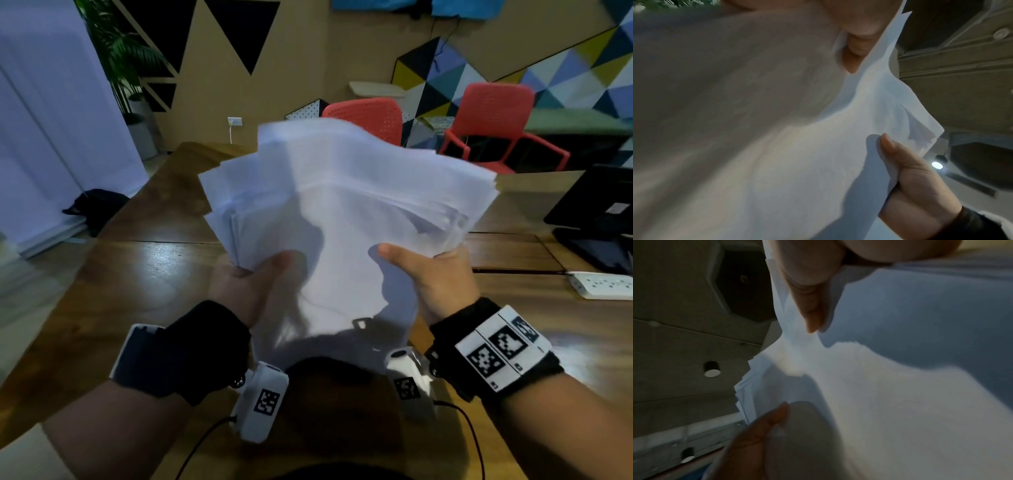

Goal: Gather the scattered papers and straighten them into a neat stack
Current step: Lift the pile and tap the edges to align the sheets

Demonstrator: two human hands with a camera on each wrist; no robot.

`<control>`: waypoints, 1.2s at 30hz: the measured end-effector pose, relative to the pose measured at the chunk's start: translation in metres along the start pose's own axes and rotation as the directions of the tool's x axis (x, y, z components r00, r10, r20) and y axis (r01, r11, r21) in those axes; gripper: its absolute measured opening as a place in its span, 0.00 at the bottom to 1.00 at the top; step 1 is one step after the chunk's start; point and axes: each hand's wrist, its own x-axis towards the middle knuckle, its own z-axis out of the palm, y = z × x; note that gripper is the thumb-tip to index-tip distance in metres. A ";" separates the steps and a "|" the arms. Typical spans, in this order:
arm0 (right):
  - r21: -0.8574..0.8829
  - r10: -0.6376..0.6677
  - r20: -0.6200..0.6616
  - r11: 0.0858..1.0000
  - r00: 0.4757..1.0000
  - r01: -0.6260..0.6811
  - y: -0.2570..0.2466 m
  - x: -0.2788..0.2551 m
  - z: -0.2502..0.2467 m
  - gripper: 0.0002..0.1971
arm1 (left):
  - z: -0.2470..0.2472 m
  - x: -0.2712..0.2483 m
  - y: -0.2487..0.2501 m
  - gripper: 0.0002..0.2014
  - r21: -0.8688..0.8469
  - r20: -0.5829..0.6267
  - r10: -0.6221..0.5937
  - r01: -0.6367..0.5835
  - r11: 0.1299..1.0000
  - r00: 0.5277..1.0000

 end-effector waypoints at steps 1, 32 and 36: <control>0.016 -0.025 -0.011 1.000 1.000 0.025 -0.005 -0.001 0.002 0.24 | 0.000 0.000 0.003 0.10 -0.013 -0.037 0.012 -0.012 1.000 0.999; -0.519 -0.384 0.001 0.789 0.923 0.329 -0.064 0.021 -0.006 0.06 | -0.013 0.027 -0.012 0.19 -0.065 0.115 0.052 -0.044 0.997 0.992; -0.554 -0.428 0.111 0.723 0.897 0.413 -0.077 0.023 0.000 0.08 | -0.015 0.025 -0.008 0.22 -0.074 0.156 0.090 -0.079 0.994 0.984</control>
